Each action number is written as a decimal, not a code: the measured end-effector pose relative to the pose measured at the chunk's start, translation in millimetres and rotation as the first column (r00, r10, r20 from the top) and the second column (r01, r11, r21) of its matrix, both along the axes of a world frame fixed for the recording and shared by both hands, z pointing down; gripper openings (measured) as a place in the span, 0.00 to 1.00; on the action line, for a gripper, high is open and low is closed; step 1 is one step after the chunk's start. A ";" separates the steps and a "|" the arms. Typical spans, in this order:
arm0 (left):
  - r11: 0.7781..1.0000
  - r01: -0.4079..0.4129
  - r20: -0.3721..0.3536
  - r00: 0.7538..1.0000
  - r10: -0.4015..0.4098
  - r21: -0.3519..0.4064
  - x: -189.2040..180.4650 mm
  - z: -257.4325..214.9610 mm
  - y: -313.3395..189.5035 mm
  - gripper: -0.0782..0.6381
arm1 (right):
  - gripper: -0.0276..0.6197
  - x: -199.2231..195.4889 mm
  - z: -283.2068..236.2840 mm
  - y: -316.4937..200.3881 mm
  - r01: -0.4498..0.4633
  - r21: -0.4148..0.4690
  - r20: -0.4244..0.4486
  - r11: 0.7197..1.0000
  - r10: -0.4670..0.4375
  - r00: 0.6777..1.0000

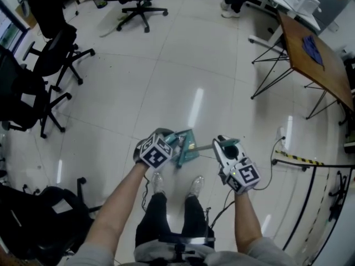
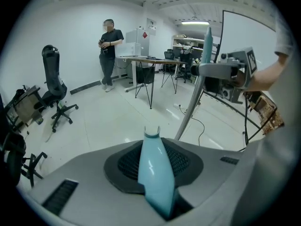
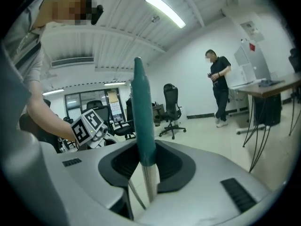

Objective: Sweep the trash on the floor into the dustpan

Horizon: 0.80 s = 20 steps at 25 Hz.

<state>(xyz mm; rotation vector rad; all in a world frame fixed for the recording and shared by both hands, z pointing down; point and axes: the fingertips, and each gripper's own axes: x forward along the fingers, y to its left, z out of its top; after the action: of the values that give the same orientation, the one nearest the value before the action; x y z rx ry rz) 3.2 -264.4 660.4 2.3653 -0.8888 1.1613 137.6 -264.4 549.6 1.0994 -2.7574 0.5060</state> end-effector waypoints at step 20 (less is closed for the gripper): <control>0.998 -0.003 -0.077 0.997 0.007 0.058 109.9 15.8 -34.8 0.26 | 0.18 102.0 -51.5 -30.6 -0.206 0.133 -0.084 0.969 0.219 0.972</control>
<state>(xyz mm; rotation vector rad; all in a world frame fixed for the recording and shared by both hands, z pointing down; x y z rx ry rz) 113.1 -299.2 676.2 2.4420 -0.9020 1.0513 239.6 -295.0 498.1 1.4189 -2.6304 0.2977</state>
